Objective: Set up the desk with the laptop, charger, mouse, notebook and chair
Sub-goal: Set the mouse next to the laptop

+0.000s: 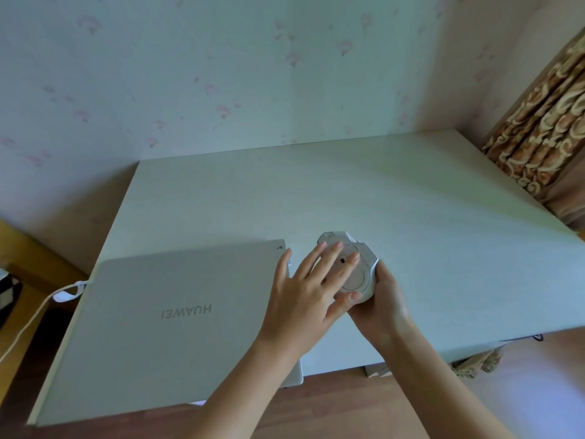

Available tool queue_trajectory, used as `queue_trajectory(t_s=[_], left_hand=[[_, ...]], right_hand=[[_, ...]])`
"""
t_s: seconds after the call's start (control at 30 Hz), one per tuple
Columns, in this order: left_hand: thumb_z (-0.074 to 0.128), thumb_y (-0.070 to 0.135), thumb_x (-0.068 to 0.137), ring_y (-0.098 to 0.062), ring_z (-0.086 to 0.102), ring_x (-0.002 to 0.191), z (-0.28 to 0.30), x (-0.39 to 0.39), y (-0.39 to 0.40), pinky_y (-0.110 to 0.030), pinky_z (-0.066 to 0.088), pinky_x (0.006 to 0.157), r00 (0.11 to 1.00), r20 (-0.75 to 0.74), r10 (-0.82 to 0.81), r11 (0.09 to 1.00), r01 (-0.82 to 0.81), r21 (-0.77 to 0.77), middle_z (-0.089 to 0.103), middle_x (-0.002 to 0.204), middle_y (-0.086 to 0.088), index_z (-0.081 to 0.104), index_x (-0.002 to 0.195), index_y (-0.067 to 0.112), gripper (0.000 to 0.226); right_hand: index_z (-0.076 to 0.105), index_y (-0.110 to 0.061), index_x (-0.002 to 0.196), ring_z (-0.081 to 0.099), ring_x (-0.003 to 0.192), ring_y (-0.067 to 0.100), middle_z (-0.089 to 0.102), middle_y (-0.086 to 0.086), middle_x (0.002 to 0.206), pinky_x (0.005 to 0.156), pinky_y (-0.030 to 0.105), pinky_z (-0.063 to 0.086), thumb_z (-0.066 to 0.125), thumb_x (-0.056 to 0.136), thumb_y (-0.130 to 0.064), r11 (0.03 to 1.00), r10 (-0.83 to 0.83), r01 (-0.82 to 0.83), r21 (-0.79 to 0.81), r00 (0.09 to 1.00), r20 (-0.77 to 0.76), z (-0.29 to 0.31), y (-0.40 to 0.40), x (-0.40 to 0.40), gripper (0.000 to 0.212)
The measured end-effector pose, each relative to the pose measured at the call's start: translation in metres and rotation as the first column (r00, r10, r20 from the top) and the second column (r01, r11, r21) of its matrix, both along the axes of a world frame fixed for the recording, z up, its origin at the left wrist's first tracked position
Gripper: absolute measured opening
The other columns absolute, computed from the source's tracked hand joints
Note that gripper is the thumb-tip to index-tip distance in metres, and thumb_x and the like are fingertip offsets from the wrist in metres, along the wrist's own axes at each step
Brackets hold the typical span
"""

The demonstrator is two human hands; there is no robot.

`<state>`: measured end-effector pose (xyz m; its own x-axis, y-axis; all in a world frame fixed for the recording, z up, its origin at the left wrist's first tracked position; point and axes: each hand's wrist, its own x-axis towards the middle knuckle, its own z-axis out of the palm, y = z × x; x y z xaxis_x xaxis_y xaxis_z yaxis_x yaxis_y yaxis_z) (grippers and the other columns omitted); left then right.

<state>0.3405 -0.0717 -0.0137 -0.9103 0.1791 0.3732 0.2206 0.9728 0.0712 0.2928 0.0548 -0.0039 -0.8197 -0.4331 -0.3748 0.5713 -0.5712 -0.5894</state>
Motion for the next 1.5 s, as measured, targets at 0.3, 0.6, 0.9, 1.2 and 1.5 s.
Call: queue_trajectory(t_s=[0.3,0.6,0.9,1.2,1.5], left_hand=[[0.018,0.064,0.097,-0.016,0.050,0.130,-0.009,-0.009,-0.003,-0.049,0.037,0.105,0.996,0.065,0.068,0.997,-0.070,0.022,0.057,0.137,0.005,0.055,0.134,0.017,0.070],[0.013,0.067,0.095,-0.019,0.049,0.131,-0.034,-0.015,-0.024,-0.051,0.032,0.108,0.982,0.150,0.115,0.991,-0.104,-0.082,0.059,0.135,0.000,0.058,0.131,0.013,0.079],[0.026,0.059,0.092,-0.020,0.043,0.136,-0.057,-0.023,-0.034,-0.055,0.038,0.105,0.954,0.189,0.233,0.970,-0.214,-0.118,0.049,0.145,-0.001,0.049,0.140,0.015,0.070],[0.021,0.060,0.093,-0.022,0.044,0.135,-0.078,-0.026,-0.040,-0.054,0.044,0.098,0.936,0.223,0.272,0.962,-0.271,-0.037,0.052,0.143,-0.001,0.054,0.136,0.016,0.070],[0.038,0.053,0.091,-0.022,0.051,0.130,-0.037,-0.020,-0.039,-0.046,0.050,0.093,0.968,0.158,0.195,0.978,-0.180,-0.103,0.054,0.141,-0.003,0.053,0.136,0.016,0.061]], right_hand=[[0.058,-0.022,0.123,0.067,0.099,0.018,0.068,0.006,0.115,0.073,0.031,0.055,0.042,0.099,-0.024,0.919,-0.021,0.108,0.379,0.974,-0.226,-0.004,0.000,-0.003,0.028],[0.058,-0.034,0.120,0.057,0.104,0.024,0.052,-0.004,0.131,0.060,0.031,0.047,0.062,0.086,-0.026,0.048,0.595,0.721,0.691,0.535,-0.600,-0.035,0.006,-0.017,0.035],[0.068,-0.026,0.099,0.062,0.086,0.031,0.066,0.005,0.108,0.037,0.029,0.044,0.075,0.071,-0.020,-0.152,0.817,0.822,0.549,0.418,-0.399,-0.071,-0.013,-0.023,0.030],[0.068,-0.021,0.105,0.062,0.083,0.030,0.065,0.008,0.107,0.035,0.028,0.041,0.068,0.077,-0.028,-0.230,0.822,0.811,0.538,0.458,-0.338,-0.076,-0.020,-0.026,0.029],[0.067,-0.012,0.109,0.063,0.103,0.039,0.066,0.016,0.114,0.070,0.043,0.058,0.068,0.079,-0.027,-0.186,0.857,0.842,0.506,0.391,-0.336,-0.035,-0.014,-0.021,0.033]])
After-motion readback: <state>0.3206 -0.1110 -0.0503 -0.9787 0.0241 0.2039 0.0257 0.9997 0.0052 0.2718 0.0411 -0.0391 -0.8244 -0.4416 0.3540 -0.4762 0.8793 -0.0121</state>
